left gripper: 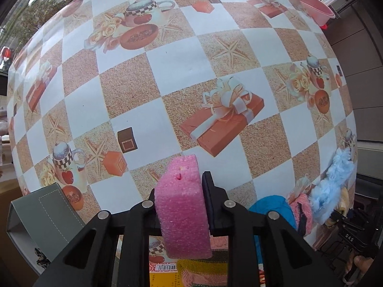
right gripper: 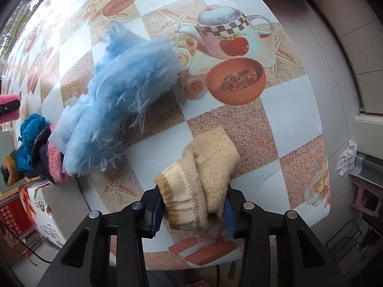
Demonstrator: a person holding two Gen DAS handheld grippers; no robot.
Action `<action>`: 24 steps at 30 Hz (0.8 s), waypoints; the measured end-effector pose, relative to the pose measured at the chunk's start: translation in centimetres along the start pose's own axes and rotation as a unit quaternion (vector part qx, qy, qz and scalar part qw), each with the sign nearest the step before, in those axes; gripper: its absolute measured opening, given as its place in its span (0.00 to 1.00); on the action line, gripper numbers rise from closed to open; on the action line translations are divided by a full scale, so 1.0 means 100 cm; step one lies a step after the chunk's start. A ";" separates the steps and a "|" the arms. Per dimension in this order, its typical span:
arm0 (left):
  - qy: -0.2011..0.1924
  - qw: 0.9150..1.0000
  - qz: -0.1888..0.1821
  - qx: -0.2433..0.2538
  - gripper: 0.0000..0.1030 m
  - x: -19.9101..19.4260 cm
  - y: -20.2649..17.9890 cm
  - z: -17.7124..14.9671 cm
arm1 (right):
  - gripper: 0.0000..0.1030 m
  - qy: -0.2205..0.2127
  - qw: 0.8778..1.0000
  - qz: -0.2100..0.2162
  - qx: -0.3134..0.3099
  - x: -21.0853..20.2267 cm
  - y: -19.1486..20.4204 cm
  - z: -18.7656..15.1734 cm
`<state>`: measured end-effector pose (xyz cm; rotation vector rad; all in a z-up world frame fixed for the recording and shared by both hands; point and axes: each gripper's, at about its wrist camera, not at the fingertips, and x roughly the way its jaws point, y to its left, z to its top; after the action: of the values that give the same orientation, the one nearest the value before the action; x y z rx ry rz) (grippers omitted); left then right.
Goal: Organize soft objects
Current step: 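Grasp the second pink sponge with the left tool while the right tool grasps the beige knit sock, then lift and carry the pink sponge and beige knit sock over the white box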
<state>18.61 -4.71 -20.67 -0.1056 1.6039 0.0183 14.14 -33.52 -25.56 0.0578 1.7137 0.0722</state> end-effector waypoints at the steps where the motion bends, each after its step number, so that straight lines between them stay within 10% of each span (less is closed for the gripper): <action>1: -0.006 1.000 -0.003 0.004 0.24 -0.007 -0.004 -0.002 | 0.41 -0.003 1.000 0.004 0.005 -0.002 0.000 -0.002; 24: -0.085 0.983 -0.130 0.103 0.24 -0.119 -0.048 -0.144 | 0.41 -0.046 0.996 0.070 0.028 -0.077 0.061 -0.116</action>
<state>4.98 -9.93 -8.05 -0.1482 1.4031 -0.3313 3.76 -28.25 -15.82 0.2201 1.6177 0.1244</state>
